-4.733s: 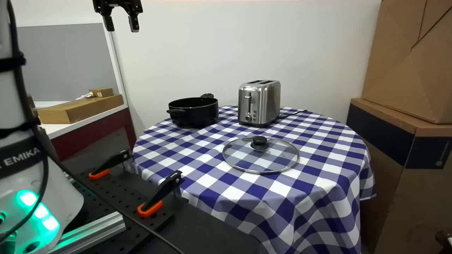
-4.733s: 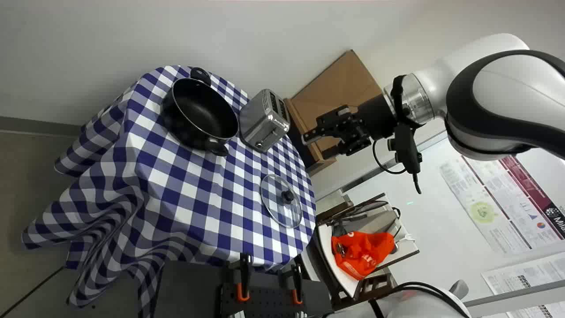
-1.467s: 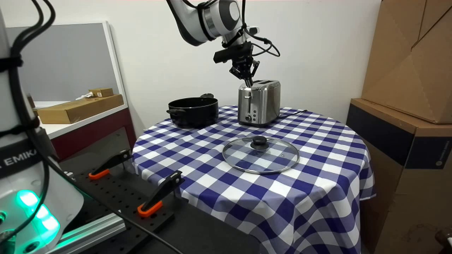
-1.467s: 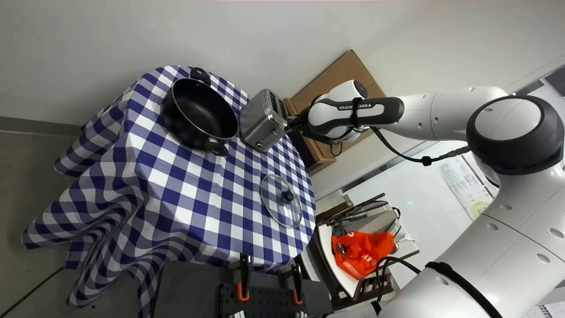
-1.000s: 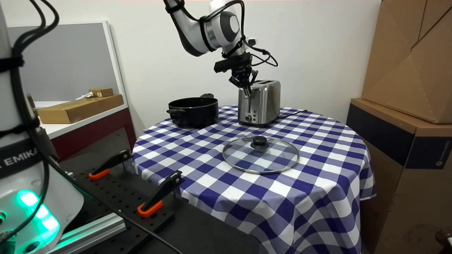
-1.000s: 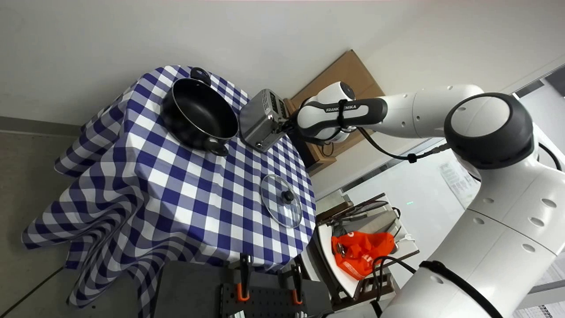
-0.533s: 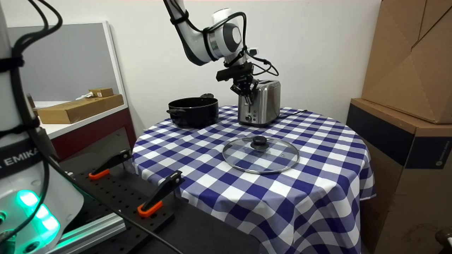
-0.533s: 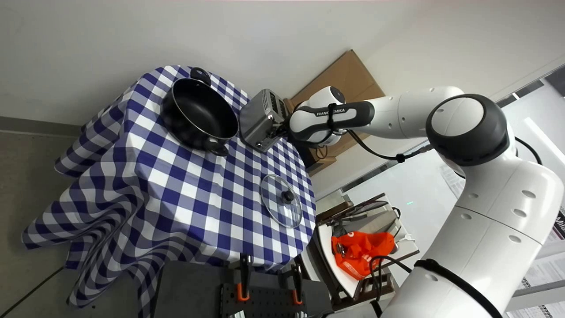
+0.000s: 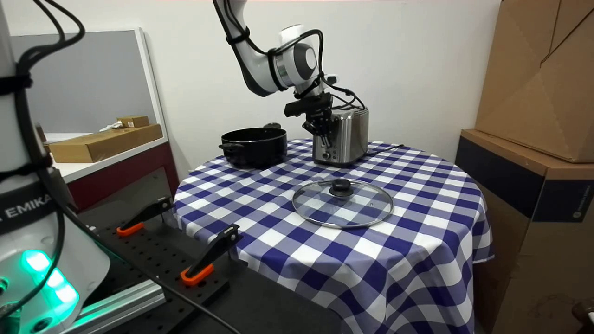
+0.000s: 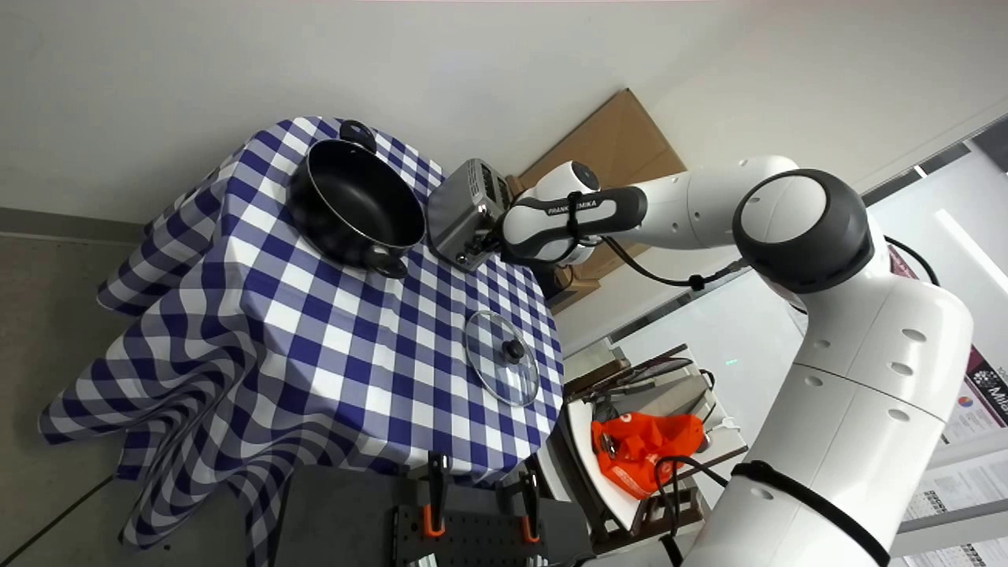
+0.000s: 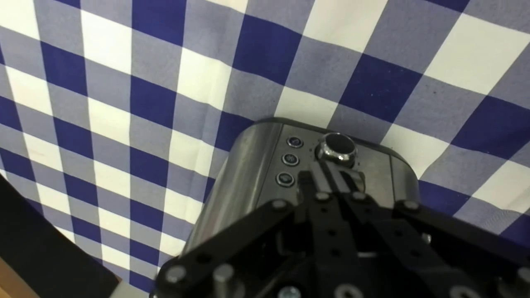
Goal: Press down on the press handle of the toaster
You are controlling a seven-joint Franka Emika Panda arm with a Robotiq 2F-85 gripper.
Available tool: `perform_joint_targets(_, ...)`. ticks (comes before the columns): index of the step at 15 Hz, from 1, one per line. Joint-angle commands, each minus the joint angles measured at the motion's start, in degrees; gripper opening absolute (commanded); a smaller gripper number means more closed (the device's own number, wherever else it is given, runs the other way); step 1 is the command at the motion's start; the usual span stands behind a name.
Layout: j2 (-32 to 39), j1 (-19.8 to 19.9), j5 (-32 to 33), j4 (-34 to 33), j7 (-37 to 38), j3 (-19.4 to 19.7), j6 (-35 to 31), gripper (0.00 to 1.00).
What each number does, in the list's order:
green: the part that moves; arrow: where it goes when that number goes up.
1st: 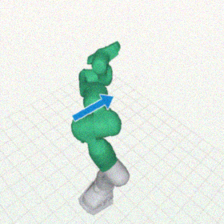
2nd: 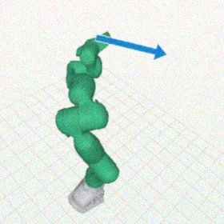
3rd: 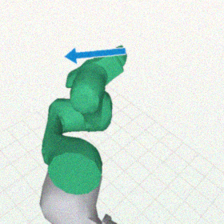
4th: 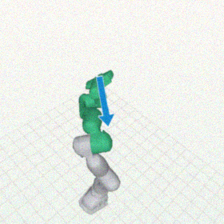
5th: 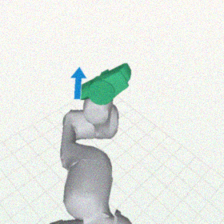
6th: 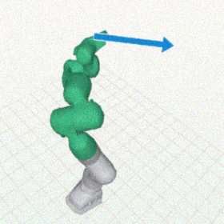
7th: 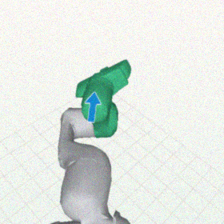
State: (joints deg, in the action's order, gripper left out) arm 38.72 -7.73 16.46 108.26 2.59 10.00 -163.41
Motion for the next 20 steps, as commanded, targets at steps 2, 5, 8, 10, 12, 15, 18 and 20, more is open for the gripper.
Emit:
perform_joint_targets(2,4.5,-1.88,1.23,-1.42,1.05,2.27,-1.54,0.0)
perform_joint_targets(5,4.69,-2.66,1.38,-0.88,1.38,3.14,-1.57,0.0)
perform_joint_targets(8,2.24,-1.7,-0.17,0.65,0.86,1.48,-1.65,0.0)
perform_joint_targets(10,-0.83,-0.13,-2.04,3.06,0.29,-0.62,-1.62,0.0)
perform_joint_targets(12,-3.76,3.08,-5.65,5.68,-1.26,-4.58,-0.03,0.0)
perform_joint_targets(15,-9.28,8.15,-12.07,12.14,-3.65,-11.48,0.7,0.0)
perform_joint_targets(18,-15.94,13.01,-18.93,19.01,-6.72,-18.44,1.19,0.0)
perform_joint_targets(20,-21.4,16.18,-24.81,22.95,-9.4,-23.19,2.85,0.0)
